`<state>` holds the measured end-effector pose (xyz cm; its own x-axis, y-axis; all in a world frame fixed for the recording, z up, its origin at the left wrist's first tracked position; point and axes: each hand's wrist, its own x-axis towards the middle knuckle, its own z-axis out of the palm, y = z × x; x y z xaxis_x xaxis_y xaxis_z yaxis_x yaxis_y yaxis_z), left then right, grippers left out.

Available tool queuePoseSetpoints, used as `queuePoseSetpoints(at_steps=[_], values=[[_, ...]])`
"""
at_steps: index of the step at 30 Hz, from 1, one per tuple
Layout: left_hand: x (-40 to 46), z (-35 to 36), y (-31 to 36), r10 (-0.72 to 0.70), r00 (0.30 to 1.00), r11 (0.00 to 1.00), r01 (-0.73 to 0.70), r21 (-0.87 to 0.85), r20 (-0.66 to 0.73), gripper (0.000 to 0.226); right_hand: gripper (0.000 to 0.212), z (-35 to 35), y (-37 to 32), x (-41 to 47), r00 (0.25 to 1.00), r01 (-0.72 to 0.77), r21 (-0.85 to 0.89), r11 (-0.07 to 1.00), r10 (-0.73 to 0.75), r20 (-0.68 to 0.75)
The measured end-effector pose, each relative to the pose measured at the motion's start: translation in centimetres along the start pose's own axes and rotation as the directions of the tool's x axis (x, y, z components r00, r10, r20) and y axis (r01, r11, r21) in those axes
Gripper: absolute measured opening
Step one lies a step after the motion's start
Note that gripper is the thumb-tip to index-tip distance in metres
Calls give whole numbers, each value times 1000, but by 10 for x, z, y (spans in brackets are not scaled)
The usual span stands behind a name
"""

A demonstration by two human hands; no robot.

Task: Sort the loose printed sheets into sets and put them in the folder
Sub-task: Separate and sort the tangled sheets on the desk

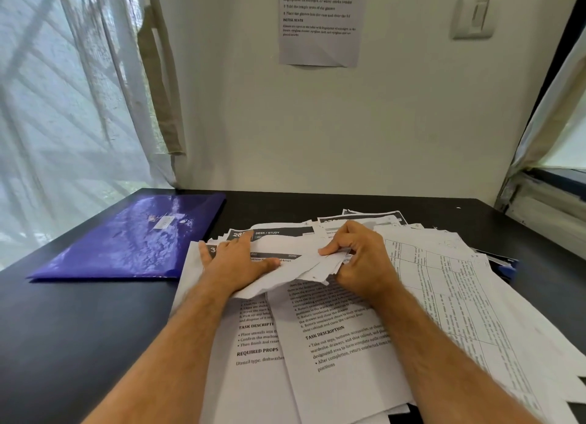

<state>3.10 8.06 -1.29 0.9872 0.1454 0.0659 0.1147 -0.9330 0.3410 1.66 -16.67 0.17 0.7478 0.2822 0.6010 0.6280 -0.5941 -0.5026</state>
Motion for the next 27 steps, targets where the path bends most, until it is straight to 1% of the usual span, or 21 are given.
queuePoseSetpoints(at_steps=[3,5,6,7,8,9,10,12,15,17,18,20,21,23,27], values=[[-3,-6,4,14,1000,1000,-14,9,-17,80,21,1,-1,0,1000,-10,7,1000,10,-8],[-5,-7,4,29,997,1000,-28,10,-76,60,21,2,-1,0,1000,-14,10,1000,14,-6],[-5,-7,3,33,991,998,-39,-45,-133,48,21,2,-1,0,1000,-15,11,1000,15,-6],[-6,-8,3,29,978,986,-61,-156,-205,39,22,2,0,0,1000,-15,16,1000,16,-7],[-7,-9,3,6,964,952,-87,-293,-264,35,23,2,0,0,1000,-17,23,1000,17,-9],[-7,-10,2,-27,952,902,-109,-419,-306,34,24,1,1,0,1000,-17,31,999,17,-12],[-7,-13,2,-60,937,856,-128,-500,-343,35,26,1,1,0,1000,-14,36,999,15,-16],[-7,-17,0,-106,913,815,-148,-560,-395,39,28,0,2,-1,1000,-12,30,999,13,-22],[-8,-20,-1,-145,888,766,-179,-617,-437,58,28,0,2,-1,1000,-6,19,1000,7,-19],[-10,-22,1,-201,876,712,-176,-680,-438,67,24,1,1,0,1000,12,9,1000,-12,-20],[-12,-23,2,-228,875,679,-171,-714,-426,68,22,2,0,0,1000,22,-6,1000,-22,-19],[-13,-25,2,-243,877,625,-185,-759,-414,62,19,5,-2,2,1000,19,-60,998,-19,-9],[-13,-25,1,-226,879,631,-196,-751,-419,53,19,6,-4,3,1000,11,-86,996,-11,-1],[-17,-26,2,-177,885,682,-206,-702,-431,32,16,7,-6,4,1000,4,-100,995,-2,12],[-22,-22,5,-154,881,680,-234,-694,-448,18,11,5,-9,1,999,33,-47,998,-33,3]])
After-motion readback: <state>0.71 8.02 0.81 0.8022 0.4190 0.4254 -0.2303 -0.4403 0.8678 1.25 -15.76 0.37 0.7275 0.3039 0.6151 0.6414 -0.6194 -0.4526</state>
